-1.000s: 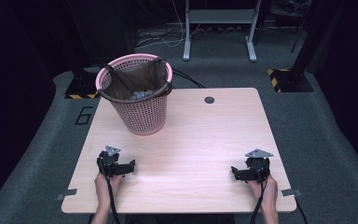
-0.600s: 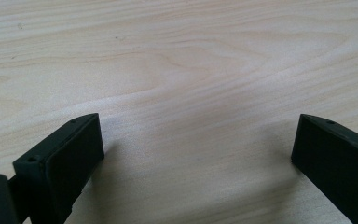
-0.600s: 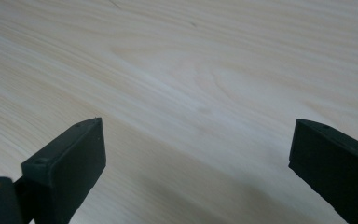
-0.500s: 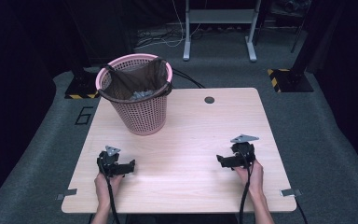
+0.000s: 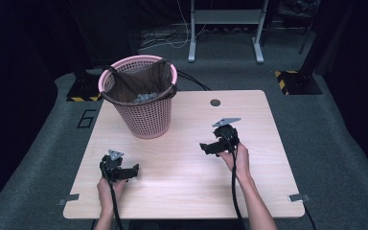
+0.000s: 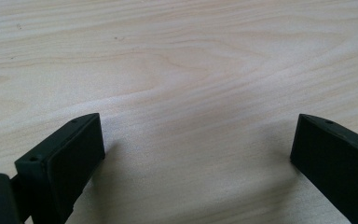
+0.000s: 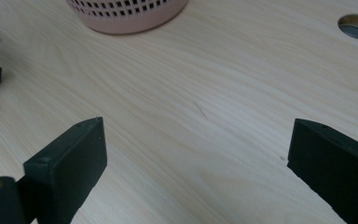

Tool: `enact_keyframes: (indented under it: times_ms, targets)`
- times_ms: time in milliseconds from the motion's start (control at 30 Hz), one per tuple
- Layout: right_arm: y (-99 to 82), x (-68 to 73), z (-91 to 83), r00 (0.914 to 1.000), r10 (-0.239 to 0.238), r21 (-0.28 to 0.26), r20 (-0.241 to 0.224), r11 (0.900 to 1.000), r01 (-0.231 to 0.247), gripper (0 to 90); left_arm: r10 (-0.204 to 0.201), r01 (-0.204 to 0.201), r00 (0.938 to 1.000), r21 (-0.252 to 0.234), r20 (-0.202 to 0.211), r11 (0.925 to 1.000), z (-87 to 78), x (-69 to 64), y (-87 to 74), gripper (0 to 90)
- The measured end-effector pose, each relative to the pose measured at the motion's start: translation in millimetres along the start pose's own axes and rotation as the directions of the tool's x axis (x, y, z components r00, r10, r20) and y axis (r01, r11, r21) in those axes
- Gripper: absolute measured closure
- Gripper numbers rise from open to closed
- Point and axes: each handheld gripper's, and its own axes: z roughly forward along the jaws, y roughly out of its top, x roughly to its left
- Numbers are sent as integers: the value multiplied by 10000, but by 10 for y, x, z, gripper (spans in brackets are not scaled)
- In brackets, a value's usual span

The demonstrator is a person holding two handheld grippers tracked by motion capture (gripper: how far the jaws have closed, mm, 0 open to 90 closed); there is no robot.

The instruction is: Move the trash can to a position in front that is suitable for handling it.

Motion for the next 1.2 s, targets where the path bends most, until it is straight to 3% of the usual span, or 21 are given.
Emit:
enact_keyframes:
  times_ms: [200,400,967,1200]
  targets:
    - [209,39,64,9998,84,-62,-170,9999,-85,52,5,-5,10000,-11,2,10000,0,0,-1,29]
    - [420,105,87,9994,-248,-7,-220,9997,248,60,4,-4,10000,-14,3,10000,0,-1,-1,30]
    - [949,173,74,9973,-210,-337,-701,9993,186,84,3,-3,10000,-16,1,10000,0,-1,-1,30]
    - [1132,165,87,9979,-181,-350,-620,9993,159,74,6,-6,10000,-19,6,10000,-1,-1,-1,31]
